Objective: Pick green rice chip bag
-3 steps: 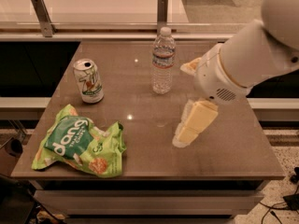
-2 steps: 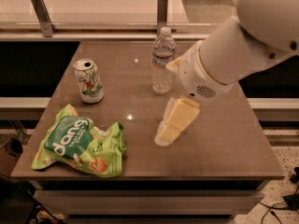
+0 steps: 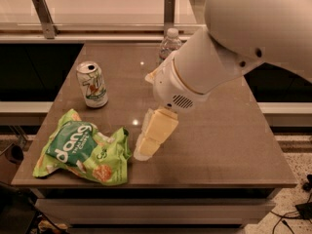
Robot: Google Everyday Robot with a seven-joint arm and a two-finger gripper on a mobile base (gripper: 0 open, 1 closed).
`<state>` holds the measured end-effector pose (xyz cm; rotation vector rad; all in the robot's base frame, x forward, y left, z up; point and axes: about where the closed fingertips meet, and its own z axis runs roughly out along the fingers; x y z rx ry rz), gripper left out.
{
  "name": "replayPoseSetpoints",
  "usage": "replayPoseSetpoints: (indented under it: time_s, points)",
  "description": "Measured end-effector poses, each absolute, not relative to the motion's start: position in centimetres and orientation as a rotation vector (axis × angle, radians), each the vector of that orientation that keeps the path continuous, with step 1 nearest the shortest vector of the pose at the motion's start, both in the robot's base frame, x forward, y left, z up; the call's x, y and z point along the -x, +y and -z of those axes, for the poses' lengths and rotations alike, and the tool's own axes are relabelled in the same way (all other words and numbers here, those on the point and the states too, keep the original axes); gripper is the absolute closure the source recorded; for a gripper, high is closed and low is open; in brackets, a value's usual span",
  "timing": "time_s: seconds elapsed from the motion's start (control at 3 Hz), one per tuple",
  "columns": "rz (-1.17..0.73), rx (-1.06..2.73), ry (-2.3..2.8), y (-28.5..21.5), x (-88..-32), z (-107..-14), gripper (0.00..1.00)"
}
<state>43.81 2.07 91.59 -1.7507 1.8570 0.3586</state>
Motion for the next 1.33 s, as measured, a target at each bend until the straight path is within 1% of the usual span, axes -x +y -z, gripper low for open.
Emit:
replayPoseSetpoints:
  time_s: [0.33, 0.67, 1.33]
  points:
    - [-0.359, 1.751, 1.857, 2.1, -43.8, -91.6, 0.0]
    - [-0.388, 1.774, 1.819, 3.7, -43.1, -91.2, 0.0]
    - [-0.544, 1.773, 1.686, 8.0, -42.3, -87.3, 0.0]
